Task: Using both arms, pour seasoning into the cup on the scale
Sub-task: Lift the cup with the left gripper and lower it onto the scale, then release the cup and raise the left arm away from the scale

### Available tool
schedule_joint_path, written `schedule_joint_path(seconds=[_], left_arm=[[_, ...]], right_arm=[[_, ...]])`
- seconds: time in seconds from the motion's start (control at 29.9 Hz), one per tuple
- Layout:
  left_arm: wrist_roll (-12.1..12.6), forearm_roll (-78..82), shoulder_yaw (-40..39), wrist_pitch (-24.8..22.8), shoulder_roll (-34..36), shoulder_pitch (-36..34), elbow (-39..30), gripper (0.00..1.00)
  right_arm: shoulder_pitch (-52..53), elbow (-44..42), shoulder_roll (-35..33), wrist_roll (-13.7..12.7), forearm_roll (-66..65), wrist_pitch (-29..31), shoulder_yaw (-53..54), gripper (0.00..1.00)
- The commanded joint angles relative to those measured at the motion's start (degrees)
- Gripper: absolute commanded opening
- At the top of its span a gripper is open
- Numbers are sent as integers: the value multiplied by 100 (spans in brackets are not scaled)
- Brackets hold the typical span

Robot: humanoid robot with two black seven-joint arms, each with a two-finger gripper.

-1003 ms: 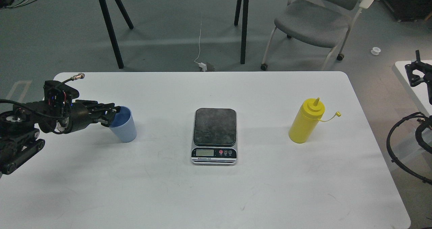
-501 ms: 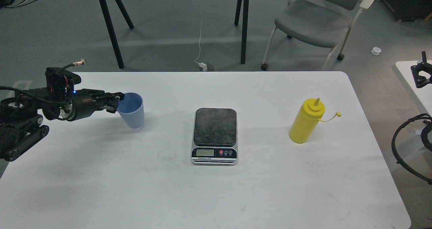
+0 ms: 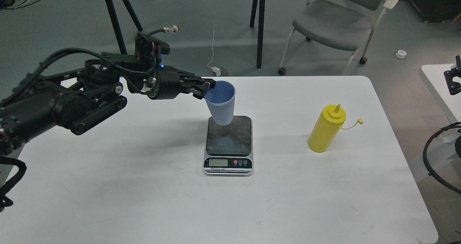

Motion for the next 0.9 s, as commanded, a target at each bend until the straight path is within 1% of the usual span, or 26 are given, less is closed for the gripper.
schedule_joint_path(seconds=[0.0,0.23,0.3,0.37,0.5,0.53,0.57,0.63,0.67,0.7,0.77,0.84,0.87], left_arm=[[39,15,255,7,-609,-32,516,0],[57,103,432,7,-646,-15,587,0],[48,103,423,7,-646,-6,587,3],[56,94,423,7,-646,3,587,8],[65,94,423,7,-663,29,587,10],[65,94,414,-2,-663,29,587,12],[57,94,414,-2,-655,29,579,16],[65,85,405,-2,-646,29,579,31],[65,68,405,-2,-620,29,579,39],[65,59,397,-2,-611,29,579,46],[39,15,370,-2,-549,21,544,53],[13,-72,309,7,-435,3,491,64],[-13,-203,265,7,-365,-23,447,70]], right_arm=[[0,0,-32,8,-1,0,2,100],[-26,0,-32,8,-1,0,11,100],[-17,9,-32,8,-1,0,2,100],[-26,9,-23,-1,-1,0,2,100],[-26,9,-23,-1,-1,0,2,100],[-26,9,-23,-1,-1,0,2,100],[-26,0,-32,-1,-1,0,-7,100],[-26,0,-32,-1,-1,0,-7,100],[-26,0,-32,-1,-1,0,2,100],[-26,0,-32,-1,-1,0,2,100],[-26,9,-32,-10,-1,0,2,100],[-61,44,-41,-27,-1,0,-7,100],[-122,96,-84,-45,-1,0,-7,100]])
